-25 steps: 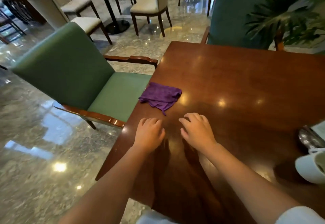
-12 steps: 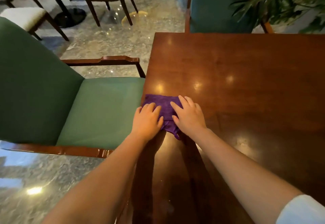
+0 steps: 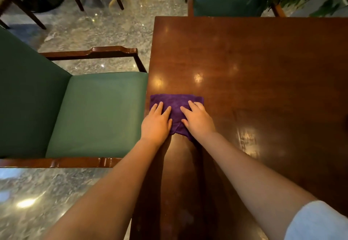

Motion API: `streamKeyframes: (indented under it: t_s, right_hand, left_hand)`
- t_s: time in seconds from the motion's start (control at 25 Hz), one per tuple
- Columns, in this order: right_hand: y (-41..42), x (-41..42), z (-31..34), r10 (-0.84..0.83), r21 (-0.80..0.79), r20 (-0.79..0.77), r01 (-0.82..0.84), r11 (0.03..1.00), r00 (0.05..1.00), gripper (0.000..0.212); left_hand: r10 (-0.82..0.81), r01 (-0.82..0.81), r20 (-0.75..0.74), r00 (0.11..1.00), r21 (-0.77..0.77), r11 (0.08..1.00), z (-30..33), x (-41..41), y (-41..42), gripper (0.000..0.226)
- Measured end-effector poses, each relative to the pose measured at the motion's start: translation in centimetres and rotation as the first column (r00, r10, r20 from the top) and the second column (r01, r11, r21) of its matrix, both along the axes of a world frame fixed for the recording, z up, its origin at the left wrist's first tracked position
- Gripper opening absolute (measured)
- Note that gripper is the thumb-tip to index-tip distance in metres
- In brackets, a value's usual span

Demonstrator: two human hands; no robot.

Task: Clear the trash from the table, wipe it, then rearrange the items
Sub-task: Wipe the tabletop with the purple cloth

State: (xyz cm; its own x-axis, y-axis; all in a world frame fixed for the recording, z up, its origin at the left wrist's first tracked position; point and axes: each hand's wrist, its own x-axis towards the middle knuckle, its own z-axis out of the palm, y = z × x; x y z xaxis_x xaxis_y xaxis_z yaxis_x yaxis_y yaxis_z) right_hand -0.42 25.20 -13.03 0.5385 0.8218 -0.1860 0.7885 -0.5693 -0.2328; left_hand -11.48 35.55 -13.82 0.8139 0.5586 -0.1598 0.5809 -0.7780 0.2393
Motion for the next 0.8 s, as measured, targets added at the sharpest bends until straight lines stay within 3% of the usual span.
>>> streamKeyframes:
  t_s: [0.12, 0.36, 0.48, 0.8]
  right_hand:
    - [-1.5, -0.6, 0.6, 0.023, 0.057, -0.009, -0.023, 0.998, 1.0, 0.028]
    - [-7.8, -0.3, 4.4, -0.086, 0.214, -0.084, 0.102, 0.971, 0.993, 0.029]
    - [-14.1, -0.4, 5.6, -0.151, 0.213, -0.089, 0.167, 0.963, 0.985, 0.027]
    - [-30.4, -7.8, 4.3, -0.301, 0.089, -0.098, 0.31, 0.947, 0.949, 0.024]
  left_hand:
    - [0.004, -0.002, 0.038, 0.999, -0.031, 1.0, 0.6, -0.8, -1.7, 0.036]
    - [-0.057, 0.073, 0.189, 0.98, -0.079, 0.994, 4.6, -0.6, -7.5, 0.022]
    - [-0.121, 0.16, 0.259, 0.958, -0.135, 0.978, 5.8, -0.6, -12.6, 0.023]
    - [-0.404, 0.43, 0.175, 0.898, -0.158, 0.889, 2.8, -4.4, -25.2, 0.029]
